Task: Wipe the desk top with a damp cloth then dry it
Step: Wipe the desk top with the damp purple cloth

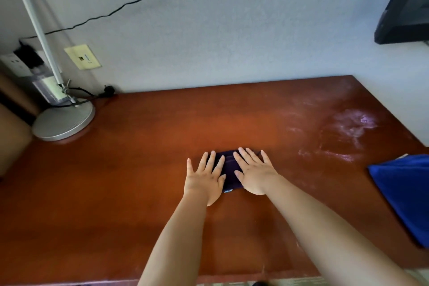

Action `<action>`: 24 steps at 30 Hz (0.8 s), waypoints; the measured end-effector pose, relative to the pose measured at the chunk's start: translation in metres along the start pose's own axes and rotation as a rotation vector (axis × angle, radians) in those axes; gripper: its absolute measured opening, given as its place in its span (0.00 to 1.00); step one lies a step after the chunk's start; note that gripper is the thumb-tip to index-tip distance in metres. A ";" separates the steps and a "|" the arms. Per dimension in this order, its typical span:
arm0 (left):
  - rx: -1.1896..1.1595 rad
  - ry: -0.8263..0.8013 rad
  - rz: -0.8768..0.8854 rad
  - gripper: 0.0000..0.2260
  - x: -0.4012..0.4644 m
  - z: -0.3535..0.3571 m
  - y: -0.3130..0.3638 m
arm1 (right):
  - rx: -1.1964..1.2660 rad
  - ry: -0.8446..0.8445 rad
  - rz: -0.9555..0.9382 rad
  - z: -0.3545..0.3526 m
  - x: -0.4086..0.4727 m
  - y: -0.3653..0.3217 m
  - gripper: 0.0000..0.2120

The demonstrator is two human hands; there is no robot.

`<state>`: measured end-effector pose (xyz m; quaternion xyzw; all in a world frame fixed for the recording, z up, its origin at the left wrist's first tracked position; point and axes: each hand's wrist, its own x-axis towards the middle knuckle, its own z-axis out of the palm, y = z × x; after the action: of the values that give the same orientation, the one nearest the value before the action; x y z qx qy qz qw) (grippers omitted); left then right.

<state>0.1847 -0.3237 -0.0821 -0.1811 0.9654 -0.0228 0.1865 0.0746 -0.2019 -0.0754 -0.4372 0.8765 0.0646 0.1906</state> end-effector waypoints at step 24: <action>-0.136 0.131 0.098 0.10 -0.018 -0.035 -0.009 | 0.856 0.065 0.437 -0.028 -0.002 0.018 0.23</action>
<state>0.1902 -0.3266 -0.0418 -0.1441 0.9825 0.0400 0.1114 0.0537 -0.1980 -0.0496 -0.1267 0.9014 -0.2771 0.3076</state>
